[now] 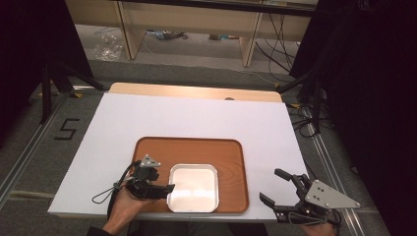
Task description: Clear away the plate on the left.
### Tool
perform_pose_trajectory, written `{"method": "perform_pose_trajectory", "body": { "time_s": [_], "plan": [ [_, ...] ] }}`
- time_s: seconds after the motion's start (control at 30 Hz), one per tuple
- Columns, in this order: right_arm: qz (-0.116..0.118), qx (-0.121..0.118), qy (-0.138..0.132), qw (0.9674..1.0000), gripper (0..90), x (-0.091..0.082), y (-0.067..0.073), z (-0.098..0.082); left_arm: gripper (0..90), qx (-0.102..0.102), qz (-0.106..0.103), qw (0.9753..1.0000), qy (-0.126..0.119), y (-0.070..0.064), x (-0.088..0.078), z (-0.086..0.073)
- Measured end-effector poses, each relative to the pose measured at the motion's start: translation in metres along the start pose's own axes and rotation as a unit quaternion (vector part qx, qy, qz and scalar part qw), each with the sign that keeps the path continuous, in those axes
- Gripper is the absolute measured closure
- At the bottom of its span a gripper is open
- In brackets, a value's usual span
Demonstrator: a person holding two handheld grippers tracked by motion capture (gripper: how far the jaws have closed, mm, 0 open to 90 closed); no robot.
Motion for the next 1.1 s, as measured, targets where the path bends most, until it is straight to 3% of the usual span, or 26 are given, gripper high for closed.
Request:
{"method": "perform_pose_trajectory", "body": {
  "time_s": [0.37,0.53,0.57,0.63,0.73,0.77,0.9,0.93,0.97,1.1],
  "plan": [
    [0.0,0.0,0.0,1.0,19.2,0.0,0.0,0.0,26.3,0.022,0.004,0.9992,-0.034,0.008,-0.02,0.01],
    [0.0,0.0,0.001,1.0,19.3,0.0,0.0,0.0,25.3,0.003,0.004,0.9979,-0.065,0.009,-0.027,0.016],
    [0.0,0.0,0.001,1.0,19.2,0.0,0.0,0.0,25.2,0.008,0.005,0.9979,-0.064,0.011,-0.029,0.015],
    [0.0,0.0,0.001,1.0,19.2,0.0,0.0,0.0,25.0,-0.006,0.005,0.9958,-0.091,0.01,-0.031,0.02],
    [0.001,0.0,0.001,1.0,19.3,0.0,0.0,0.0,24.2,-0.014,-0.007,0.9936,-0.112,0.007,-0.036,0.022],
    [0.002,0.0,0.0,1.0,19.3,0.0,0.001,0.0,23.9,-0.009,-0.005,0.9941,-0.108,0.007,-0.039,0.021],
    [0.001,-0.001,0.001,1.0,19.2,0.0,0.001,0.0,23.4,-0.009,-0.008,0.9919,-0.127,0.005,-0.044,0.022],
    [0.002,-0.001,0.0,1.0,19.3,0.0,0.001,0.0,23.4,-0.001,-0.006,0.9925,-0.122,0.006,-0.046,0.021],
    [0.001,-0.001,0.001,1.0,19.2,0.0,0.001,0.0,23.3,-0.007,-0.006,0.9909,-0.134,0.004,-0.046,0.023],
    [0.001,0.0,0.001,1.0,19.3,0.0,0.001,0.0,23.3,-0.002,0.0,0.9893,-0.146,0.005,-0.052,0.023]
  ]
}}
Point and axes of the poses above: each handheld gripper's, and its own axes: x roughly forward along the jaws, z roughly out of its top, y roughly to its left, the point moved 10 cm from there along x, roughly forward along the jaws, and after that the axes turned 6 degrees about -x, right-handed, at the moved point
